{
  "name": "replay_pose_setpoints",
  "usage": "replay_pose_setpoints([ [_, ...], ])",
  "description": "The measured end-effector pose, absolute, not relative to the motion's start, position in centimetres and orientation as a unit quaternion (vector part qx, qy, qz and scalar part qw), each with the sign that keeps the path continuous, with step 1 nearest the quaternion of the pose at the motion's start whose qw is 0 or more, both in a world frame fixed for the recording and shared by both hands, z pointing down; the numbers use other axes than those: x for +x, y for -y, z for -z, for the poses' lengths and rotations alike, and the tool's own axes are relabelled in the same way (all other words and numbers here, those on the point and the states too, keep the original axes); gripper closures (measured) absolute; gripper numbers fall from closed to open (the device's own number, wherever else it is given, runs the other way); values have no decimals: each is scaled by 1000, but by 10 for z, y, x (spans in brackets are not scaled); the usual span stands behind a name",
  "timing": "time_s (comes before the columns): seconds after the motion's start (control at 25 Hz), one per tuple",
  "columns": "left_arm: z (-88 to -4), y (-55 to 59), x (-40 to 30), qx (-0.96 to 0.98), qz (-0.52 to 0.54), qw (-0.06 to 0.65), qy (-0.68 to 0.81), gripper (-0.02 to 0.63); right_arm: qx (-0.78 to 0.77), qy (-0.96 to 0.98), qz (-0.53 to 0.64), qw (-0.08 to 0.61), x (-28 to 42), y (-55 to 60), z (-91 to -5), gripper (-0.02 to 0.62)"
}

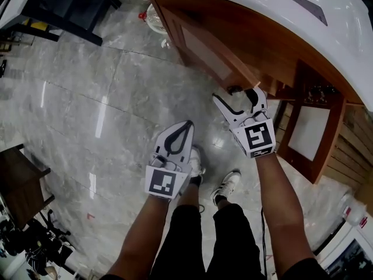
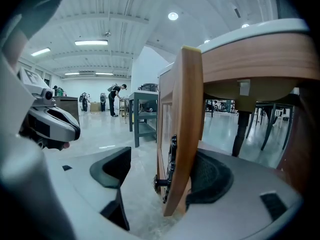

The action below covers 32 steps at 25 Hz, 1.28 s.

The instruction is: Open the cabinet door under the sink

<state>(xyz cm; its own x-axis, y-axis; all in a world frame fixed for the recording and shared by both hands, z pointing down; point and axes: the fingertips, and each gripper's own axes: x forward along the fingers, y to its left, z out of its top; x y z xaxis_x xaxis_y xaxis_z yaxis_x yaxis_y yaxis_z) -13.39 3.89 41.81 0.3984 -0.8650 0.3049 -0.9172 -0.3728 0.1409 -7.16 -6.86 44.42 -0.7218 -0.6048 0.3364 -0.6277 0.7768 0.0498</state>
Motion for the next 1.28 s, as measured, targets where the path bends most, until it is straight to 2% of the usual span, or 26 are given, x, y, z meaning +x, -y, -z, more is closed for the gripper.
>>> replay_pose_setpoints([
  [0.96,-419,-83,-207,762,-67,185,617,583,284,945,-52,152,-153,-11,-436,232],
  [1.28,-429,-96,-237,731,-95,184,650,583,244,957,-37,151,-182,-27,-439,232],
])
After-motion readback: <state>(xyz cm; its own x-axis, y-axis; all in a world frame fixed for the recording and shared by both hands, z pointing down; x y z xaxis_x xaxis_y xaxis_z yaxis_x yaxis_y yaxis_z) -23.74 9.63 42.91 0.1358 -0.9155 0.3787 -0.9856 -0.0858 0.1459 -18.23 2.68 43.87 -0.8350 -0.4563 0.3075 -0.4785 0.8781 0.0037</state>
